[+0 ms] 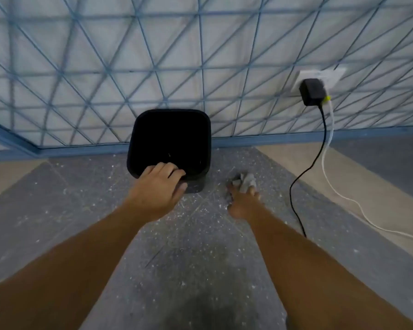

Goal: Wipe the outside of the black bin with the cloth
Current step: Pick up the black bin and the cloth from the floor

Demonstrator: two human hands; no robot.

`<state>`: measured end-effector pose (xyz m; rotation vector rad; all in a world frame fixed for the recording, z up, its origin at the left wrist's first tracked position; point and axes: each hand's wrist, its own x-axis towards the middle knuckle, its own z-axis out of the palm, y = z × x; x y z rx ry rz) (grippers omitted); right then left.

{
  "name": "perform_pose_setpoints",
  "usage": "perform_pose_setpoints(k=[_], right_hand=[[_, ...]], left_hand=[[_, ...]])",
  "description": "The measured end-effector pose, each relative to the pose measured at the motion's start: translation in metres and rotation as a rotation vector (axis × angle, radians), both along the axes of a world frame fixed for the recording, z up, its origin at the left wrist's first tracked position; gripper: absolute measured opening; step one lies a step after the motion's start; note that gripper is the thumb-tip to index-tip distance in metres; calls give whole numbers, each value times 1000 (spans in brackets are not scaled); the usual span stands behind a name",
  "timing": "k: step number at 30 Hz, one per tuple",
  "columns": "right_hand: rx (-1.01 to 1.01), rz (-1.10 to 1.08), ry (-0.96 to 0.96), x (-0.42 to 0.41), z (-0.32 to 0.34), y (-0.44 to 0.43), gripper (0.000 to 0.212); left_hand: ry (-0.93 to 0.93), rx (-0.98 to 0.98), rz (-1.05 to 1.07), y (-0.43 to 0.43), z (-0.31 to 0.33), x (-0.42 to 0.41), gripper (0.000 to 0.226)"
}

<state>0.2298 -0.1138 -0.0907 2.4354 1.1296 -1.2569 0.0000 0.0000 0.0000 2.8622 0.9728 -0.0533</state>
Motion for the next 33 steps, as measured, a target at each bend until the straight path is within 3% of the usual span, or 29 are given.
perform_pose_setpoints(k=[9, 12, 22, 24, 27, 30, 33], right_hand=[[-25, 69, -81, 3, -36, -6, 74], [-33, 131, -174, 6, -47, -6, 59], [248, 216, -339, 17, -53, 2, 28], [318, 132, -327, 15, -44, 2, 35], [508, -241, -214, 13, -24, -3, 35], [685, -625, 5, 12, 11, -10, 19], [807, -795, 126, 10, 53, -19, 26]], left_hand=[[2, 137, -108, 7, -27, 1, 50], [-24, 152, -111, 10, -30, 1, 46], [-65, 225, -265, 18, -26, -1, 39], [-77, 234, -254, 15, -22, -2, 36], [-169, 160, -151, 7, -10, -2, 34], [-336, 16, 91, -5, 12, 6, 29], [-459, -140, 343, -20, 40, 10, 35]])
